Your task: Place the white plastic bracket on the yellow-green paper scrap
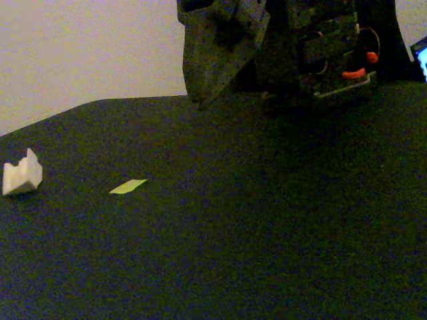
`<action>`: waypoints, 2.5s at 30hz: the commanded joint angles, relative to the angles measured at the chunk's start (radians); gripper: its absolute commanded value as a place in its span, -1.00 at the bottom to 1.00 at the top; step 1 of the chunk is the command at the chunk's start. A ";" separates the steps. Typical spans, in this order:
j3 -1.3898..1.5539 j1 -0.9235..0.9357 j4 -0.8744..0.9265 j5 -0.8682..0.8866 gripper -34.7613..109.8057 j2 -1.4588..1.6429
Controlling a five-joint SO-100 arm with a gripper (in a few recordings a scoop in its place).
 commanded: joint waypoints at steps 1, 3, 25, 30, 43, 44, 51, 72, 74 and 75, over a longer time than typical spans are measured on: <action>-0.009 0.009 0.011 0.012 -0.52 0.034; -0.009 0.009 0.011 0.012 -0.52 0.034; -0.009 0.072 0.015 0.084 -0.52 0.034; -0.002 0.060 -0.005 0.100 -0.52 0.034; -0.698 0.092 0.158 0.054 -0.52 -0.525; -0.750 0.094 0.176 0.060 -0.52 -0.563; -0.910 0.080 0.222 0.222 -0.52 -0.773; -1.520 0.210 0.546 0.337 -0.36 -1.551; -1.513 0.242 0.534 0.345 -0.34 -1.585; -1.513 0.268 0.535 0.345 -0.34 -1.601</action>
